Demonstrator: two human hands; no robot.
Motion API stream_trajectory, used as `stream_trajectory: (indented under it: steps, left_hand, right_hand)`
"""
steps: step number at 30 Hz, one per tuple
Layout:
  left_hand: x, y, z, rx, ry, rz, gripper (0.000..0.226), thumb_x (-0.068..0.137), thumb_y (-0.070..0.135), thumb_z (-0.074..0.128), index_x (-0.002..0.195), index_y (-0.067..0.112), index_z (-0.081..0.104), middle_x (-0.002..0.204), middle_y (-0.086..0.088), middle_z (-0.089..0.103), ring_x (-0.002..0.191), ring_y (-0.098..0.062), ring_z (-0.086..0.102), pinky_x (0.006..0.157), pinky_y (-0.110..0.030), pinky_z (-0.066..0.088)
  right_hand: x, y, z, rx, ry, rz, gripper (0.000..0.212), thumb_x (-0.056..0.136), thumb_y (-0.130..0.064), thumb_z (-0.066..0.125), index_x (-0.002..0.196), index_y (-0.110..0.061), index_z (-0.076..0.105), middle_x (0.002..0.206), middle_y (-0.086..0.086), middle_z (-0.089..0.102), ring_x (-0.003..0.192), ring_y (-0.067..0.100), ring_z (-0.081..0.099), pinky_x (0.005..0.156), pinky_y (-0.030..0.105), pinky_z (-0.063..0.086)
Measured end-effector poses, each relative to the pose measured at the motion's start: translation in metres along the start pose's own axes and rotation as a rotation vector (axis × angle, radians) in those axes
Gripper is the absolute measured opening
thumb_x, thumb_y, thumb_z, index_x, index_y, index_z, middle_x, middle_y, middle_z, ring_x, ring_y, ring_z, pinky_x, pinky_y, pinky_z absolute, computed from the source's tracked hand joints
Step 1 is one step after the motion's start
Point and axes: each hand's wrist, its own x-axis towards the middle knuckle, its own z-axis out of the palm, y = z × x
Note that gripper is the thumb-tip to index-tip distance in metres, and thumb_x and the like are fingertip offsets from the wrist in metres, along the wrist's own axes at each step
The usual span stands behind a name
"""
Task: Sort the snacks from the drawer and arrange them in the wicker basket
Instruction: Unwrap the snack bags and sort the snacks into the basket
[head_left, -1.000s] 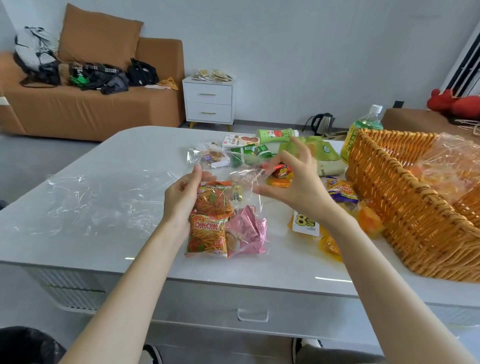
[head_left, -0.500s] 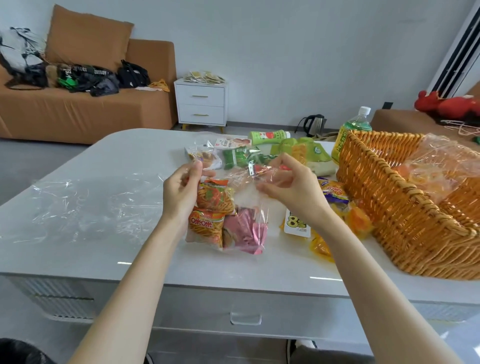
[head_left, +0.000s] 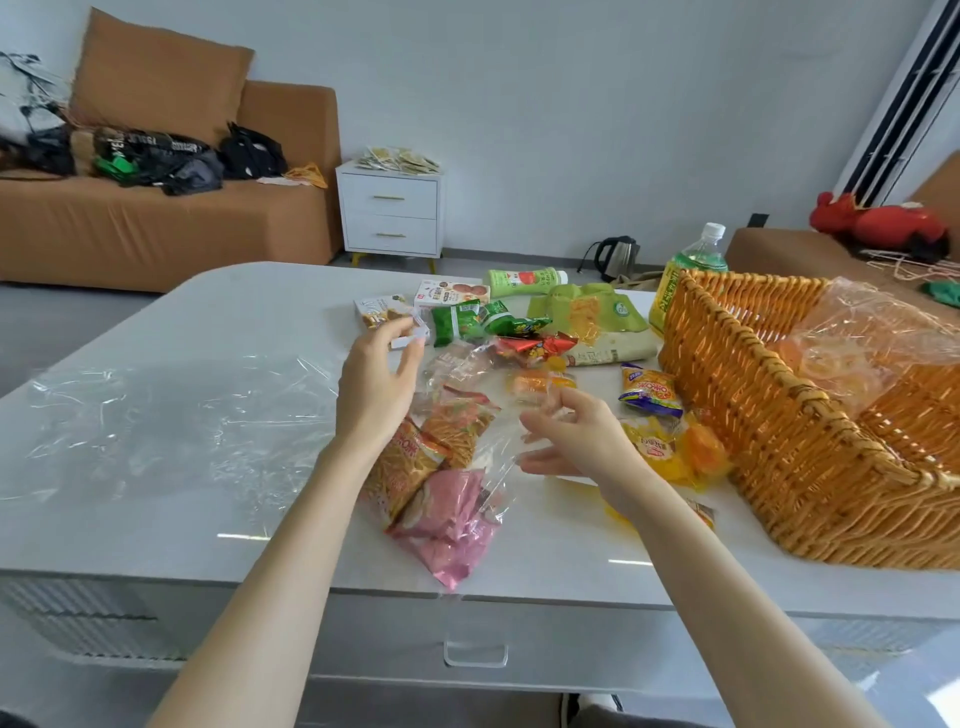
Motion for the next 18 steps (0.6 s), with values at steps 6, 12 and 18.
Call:
stream_trajectory:
  steps: [6, 12, 18]
  left_hand:
    - [-0.033, 0.003, 0.011, 0.420, -0.527, -0.218, 0.093, 0.072, 0.084, 0.044, 0.148, 0.036, 0.020, 0.153, -0.012, 0.023, 0.142, -0.037, 0.019, 0.111, -0.062, 0.020]
    - [-0.067, 0.014, 0.017, 0.729, -0.800, -0.185, 0.138, 0.050, 0.085, 0.061, 0.142, 0.039, -0.030, 0.151, -0.016, -0.034, 0.140, -0.040, -0.027, 0.105, -0.070, -0.004]
    - [-0.050, -0.003, -0.014, 0.727, -0.702, -0.045, 0.124, 0.057, 0.055, 0.082, 0.150, 0.043, 0.000, 0.159, -0.005, -0.007, 0.145, -0.034, -0.004, 0.115, -0.058, 0.015]
  right_hand:
    - [0.012, 0.012, -0.020, -0.517, 0.036, 0.024, 0.025, 0.085, -0.047, 0.066, 0.083, -0.023, 0.058, 0.100, 0.004, 0.057, 0.091, 0.018, 0.062, 0.058, 0.028, 0.058]
    - [0.011, 0.010, -0.026, -0.571, 0.019, -0.010, 0.031, 0.091, -0.045, 0.059, 0.082, -0.018, 0.070, 0.078, 0.002, 0.061, 0.074, 0.017, 0.055, 0.068, 0.027, 0.045]
    - [0.005, 0.011, -0.027, -0.591, -0.173, 0.068, 0.026, 0.088, -0.042, 0.064, 0.082, -0.019, 0.073, 0.087, 0.001, 0.073, 0.071, 0.012, 0.065, 0.074, 0.025, 0.057]
